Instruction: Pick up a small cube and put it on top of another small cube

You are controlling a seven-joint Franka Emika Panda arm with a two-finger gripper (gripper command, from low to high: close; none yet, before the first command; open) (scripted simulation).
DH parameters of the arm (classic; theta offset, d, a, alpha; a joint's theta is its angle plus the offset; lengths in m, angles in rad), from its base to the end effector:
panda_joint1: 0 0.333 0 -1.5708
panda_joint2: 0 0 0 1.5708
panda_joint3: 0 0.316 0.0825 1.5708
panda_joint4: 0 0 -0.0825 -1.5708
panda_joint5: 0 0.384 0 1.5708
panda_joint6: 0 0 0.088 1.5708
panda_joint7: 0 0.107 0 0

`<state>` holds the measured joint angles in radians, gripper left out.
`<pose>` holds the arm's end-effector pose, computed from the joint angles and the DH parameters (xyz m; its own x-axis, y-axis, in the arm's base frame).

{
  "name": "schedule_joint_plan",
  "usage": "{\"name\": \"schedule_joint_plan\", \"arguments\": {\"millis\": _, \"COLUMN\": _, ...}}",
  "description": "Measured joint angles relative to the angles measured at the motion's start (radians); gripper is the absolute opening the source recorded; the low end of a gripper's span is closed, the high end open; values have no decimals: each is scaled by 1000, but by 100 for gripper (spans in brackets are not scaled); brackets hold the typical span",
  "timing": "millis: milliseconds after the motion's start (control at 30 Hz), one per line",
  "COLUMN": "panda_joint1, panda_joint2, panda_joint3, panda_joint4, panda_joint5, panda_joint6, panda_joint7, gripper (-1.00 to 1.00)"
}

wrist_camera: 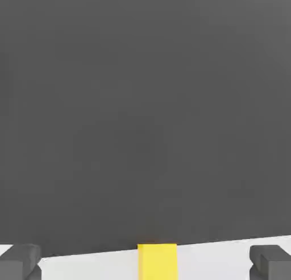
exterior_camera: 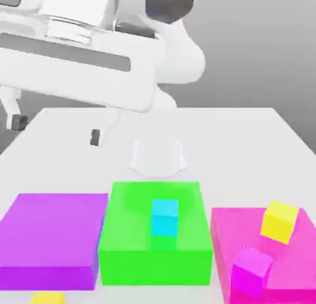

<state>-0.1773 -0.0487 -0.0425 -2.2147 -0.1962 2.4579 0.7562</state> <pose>0.5332 -0.1192 0.4285 0.6243 -0.7170 0.3099 -0.7363 -0.6727 -0.0733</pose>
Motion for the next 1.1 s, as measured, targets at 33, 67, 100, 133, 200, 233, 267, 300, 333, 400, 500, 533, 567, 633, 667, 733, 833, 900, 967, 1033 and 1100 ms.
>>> {"name": "schedule_joint_plan", "arguments": {"millis": 33, "panda_joint1": -11, "panda_joint2": 35, "panda_joint3": -4, "panda_joint4": 4, "panda_joint5": 6, "panda_joint6": 9, "panda_joint7": -13, "gripper": 0}}
{"name": "schedule_joint_plan", "arguments": {"millis": 67, "panda_joint1": -22, "panda_joint2": 70, "panda_joint3": -6, "panda_joint4": 7, "panda_joint5": 13, "panda_joint6": 19, "panda_joint7": -27, "gripper": 0}}
{"name": "schedule_joint_plan", "arguments": {"millis": 100, "panda_joint1": -32, "panda_joint2": 105, "panda_joint3": -7, "panda_joint4": 11, "panda_joint5": 22, "panda_joint6": 28, "panda_joint7": -41, "gripper": 0}}
{"name": "schedule_joint_plan", "arguments": {"millis": 133, "panda_joint1": -39, "panda_joint2": 140, "panda_joint3": -8, "panda_joint4": 14, "panda_joint5": 32, "panda_joint6": 38, "panda_joint7": -57, "gripper": 0}}
{"name": "schedule_joint_plan", "arguments": {"millis": 200, "panda_joint1": -56, "panda_joint2": 209, "panda_joint3": -8, "panda_joint4": 21, "panda_joint5": 59, "panda_joint6": 58, "panda_joint7": -93, "gripper": 0}}
{"name": "schedule_joint_plan", "arguments": {"millis": 233, "panda_joint1": -65, "panda_joint2": 243, "panda_joint3": -7, "panda_joint4": 24, "panda_joint5": 74, "panda_joint6": 68, "panda_joint7": -112, "gripper": 0}}
{"name": "schedule_joint_plan", "arguments": {"millis": 267, "panda_joint1": -76, "panda_joint2": 277, "panda_joint3": -5, "panda_joint4": 28, "panda_joint5": 90, "panda_joint6": 77, "panda_joint7": -131, "gripper": 0}}
{"name": "schedule_joint_plan", "arguments": {"millis": 300, "panda_joint1": -89, "panda_joint2": 310, "panda_joint3": -1, "panda_joint4": 31, "panda_joint5": 107, "panda_joint6": 87, "panda_joint7": -151, "gripper": 0}}
{"name": "schedule_joint_plan", "arguments": {"millis": 333, "panda_joint1": -103, "panda_joint2": 344, "panda_joint3": 4, "panda_joint4": 34, "panda_joint5": 125, "panda_joint6": 96, "panda_joint7": -172, "gripper": 0}}
{"name": "schedule_joint_plan", "arguments": {"millis": 400, "panda_joint1": -134, "panda_joint2": 409, "panda_joint3": 19, "panda_joint4": 41, "panda_joint5": 162, "panda_joint6": 115, "panda_joint7": -215, "gripper": 0}}
{"name": "schedule_joint_plan", "arguments": {"millis": 500, "panda_joint1": -165, "panda_joint2": 512, "panda_joint3": 38, "panda_joint4": 58, "panda_joint5": 195, "panda_joint6": 168, "panda_joint7": -253, "gripper": 0}}
{"name": "schedule_joint_plan", "arguments": {"millis": 533, "panda_joint1": -168, "panda_joint2": 548, "panda_joint3": 39, "panda_joint4": 65, "panda_joint5": 198, "panda_joint6": 194, "panda_joint7": -256, "gripper": 0}}
{"name": "schedule_joint_plan", "arguments": {"millis": 567, "panda_joint1": -169, "panda_joint2": 585, "panda_joint3": 41, "panda_joint4": 73, "panda_joint5": 199, "panda_joint6": 222, "panda_joint7": -257, "gripper": 0}}
{"name": "schedule_joint_plan", "arguments": {"millis": 633, "panda_joint1": -170, "panda_joint2": 612, "panda_joint3": 41, "panda_joint4": 79, "panda_joint5": 199, "panda_joint6": 243, "panda_joint7": -257, "gripper": -100}}
{"name": "schedule_joint_plan", "arguments": {"millis": 667, "panda_joint1": -170, "panda_joint2": 612, "panda_joint3": 41, "panda_joint4": 79, "panda_joint5": 199, "panda_joint6": 243, "panda_joint7": -257, "gripper": -100}}
{"name": "schedule_joint_plan", "arguments": {"millis": 733, "panda_joint1": -170, "panda_joint2": 612, "panda_joint3": 41, "panda_joint4": 79, "panda_joint5": 200, "panda_joint6": 242, "panda_joint7": -258, "gripper": -100}}
{"name": "schedule_joint_plan", "arguments": {"millis": 833, "panda_joint1": -170, "panda_joint2": 613, "panda_joint3": 41, "panda_joint4": 79, "panda_joint5": 200, "panda_joint6": 243, "panda_joint7": -258, "gripper": -100}}
{"name": "schedule_joint_plan", "arguments": {"millis": 900, "panda_joint1": -171, "panda_joint2": 558, "panda_joint3": 41, "panda_joint4": 67, "panda_joint5": 201, "panda_joint6": 199, "panda_joint7": -259, "gripper": -100}}
{"name": "schedule_joint_plan", "arguments": {"millis": 967, "panda_joint1": -166, "panda_joint2": 490, "panda_joint3": 40, "panda_joint4": 50, "panda_joint5": 197, "panda_joint6": 147, "panda_joint7": -254, "gripper": -100}}
{"name": "schedule_joint_plan", "arguments": {"millis": 1033, "panda_joint1": -132, "panda_joint2": 425, "panda_joint3": 31, "panda_joint4": 11, "panda_joint5": 173, "panda_joint6": 115, "panda_joint7": -208, "gripper": -100}}
{"name": "schedule_joint_plan", "arguments": {"millis": 1100, "panda_joint1": -98, "panda_joint2": 359, "panda_joint3": 28, "panda_joint4": -32, "panda_joint5": 144, "panda_joint6": 88, "panda_joint7": -152, "gripper": -100}}
